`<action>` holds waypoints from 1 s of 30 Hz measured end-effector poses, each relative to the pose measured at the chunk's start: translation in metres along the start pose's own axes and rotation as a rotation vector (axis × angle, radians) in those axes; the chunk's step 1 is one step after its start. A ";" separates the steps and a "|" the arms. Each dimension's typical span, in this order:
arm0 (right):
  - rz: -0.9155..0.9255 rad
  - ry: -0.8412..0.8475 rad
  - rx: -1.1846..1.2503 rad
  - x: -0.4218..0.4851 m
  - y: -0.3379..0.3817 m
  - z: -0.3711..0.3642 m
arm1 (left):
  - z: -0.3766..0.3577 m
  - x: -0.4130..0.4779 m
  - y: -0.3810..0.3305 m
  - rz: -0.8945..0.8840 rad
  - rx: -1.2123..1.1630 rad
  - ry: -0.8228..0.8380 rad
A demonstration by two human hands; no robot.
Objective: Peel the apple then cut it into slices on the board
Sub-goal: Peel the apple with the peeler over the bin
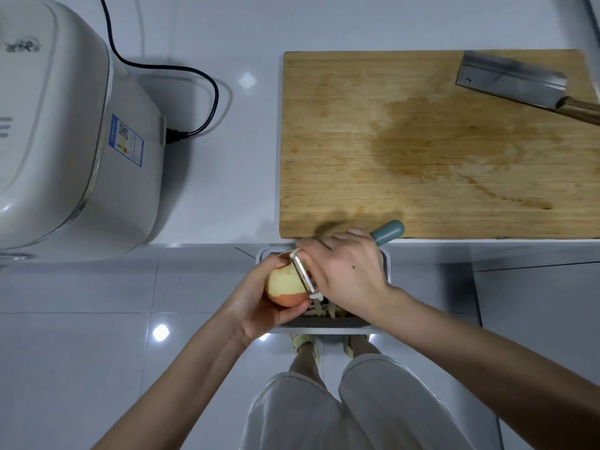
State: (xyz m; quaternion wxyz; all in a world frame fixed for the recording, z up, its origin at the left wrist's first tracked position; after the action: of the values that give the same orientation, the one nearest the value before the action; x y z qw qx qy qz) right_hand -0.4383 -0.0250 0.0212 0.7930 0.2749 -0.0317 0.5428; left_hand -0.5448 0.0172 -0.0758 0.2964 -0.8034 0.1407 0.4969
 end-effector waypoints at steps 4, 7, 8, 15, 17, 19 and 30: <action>-0.016 0.015 0.027 0.000 0.004 -0.003 | 0.002 0.001 0.003 0.004 0.000 0.000; -0.052 0.018 0.100 -0.002 -0.002 -0.004 | 0.001 -0.001 0.005 0.023 -0.027 0.048; -0.069 0.016 0.131 -0.004 -0.007 -0.003 | 0.001 -0.002 0.006 0.038 -0.034 0.068; -0.161 0.033 0.244 -0.011 -0.031 -0.007 | -0.002 0.001 0.006 0.069 -0.075 0.135; -0.171 0.056 0.259 -0.014 -0.031 -0.012 | 0.000 0.002 0.008 0.078 -0.066 0.134; -0.182 0.115 0.265 -0.017 -0.034 -0.020 | 0.001 0.001 0.011 0.101 -0.058 0.146; -0.480 0.628 0.019 -0.050 -0.068 -0.060 | -0.003 0.002 0.003 0.085 -0.089 0.292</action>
State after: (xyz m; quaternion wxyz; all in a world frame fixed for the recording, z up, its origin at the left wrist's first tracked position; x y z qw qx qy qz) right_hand -0.4137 -0.0563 -0.0745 0.8657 0.1024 0.2827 0.4001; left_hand -0.5435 0.0133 -0.0780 0.2152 -0.8729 0.1941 0.3926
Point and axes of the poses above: each hand's wrist, its own x-axis towards the middle knuckle, its own z-axis out of the back of the hand, y = z × x, the point moved 8 cm from there along x, towards the middle knuckle, and after that the axes turned 7 degrees about x, right-handed, at the moved point
